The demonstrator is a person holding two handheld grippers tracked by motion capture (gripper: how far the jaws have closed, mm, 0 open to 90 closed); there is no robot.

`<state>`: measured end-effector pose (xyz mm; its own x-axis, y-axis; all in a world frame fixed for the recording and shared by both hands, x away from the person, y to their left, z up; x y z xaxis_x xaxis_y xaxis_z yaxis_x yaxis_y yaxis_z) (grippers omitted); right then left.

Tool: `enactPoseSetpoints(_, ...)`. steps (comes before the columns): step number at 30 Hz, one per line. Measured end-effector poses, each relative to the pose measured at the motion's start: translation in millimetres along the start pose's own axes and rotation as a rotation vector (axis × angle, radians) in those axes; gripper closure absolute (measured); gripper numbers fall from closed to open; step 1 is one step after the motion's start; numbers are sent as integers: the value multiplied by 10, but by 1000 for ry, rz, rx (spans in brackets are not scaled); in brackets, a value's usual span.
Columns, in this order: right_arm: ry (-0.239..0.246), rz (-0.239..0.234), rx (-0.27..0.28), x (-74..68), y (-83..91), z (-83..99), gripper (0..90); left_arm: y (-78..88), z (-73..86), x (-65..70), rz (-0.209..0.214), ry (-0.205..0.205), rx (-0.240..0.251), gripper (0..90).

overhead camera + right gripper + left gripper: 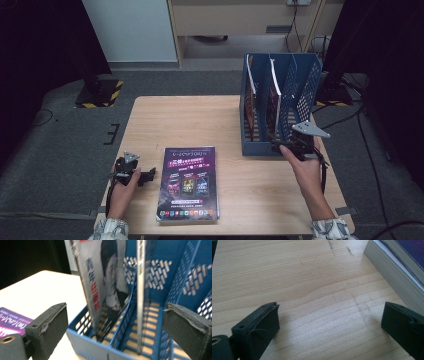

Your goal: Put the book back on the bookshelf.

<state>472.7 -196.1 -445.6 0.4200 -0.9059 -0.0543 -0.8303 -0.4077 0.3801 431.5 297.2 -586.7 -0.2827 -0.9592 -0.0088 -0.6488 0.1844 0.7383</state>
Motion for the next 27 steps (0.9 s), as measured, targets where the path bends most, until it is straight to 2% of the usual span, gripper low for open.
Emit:
enactPoseSetpoints(3,1,10,-6,-74,2,102,83,0,0,2,4,-4,-1,6)
enactPoseSetpoints(5,7,-8,-27,-149,-5,164,83,2,2,4,6,-7,-1,6)
enactPoseSetpoints(9,18,-21,-34,-318,-3,221,88,2,2,7,8,-7,1,6)
enactPoseSetpoints(17,43,-67,-36,-618,-9,263,102,2,2,11,11,-11,2,6)
enactPoseSetpoints(24,57,-119,-65,-824,-78,382,150,5,-1,11,12,-12,-1,10)
enactPoseSetpoints(27,69,-140,-83,-910,-103,435,166,18,-17,12,15,2,2,47)
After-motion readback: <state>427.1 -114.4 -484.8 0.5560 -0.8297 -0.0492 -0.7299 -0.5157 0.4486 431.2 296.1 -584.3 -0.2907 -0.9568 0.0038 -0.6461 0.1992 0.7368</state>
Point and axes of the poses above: each handheld gripper's, and its own axes: y roughly backward along the jaws, z roughly out of its underside, x roughly to its right, the point moved 7 cm from there along -y, roughly forward along the jaws, and after that the axes turned 2 degrees about -x, right-handed, at the moved point
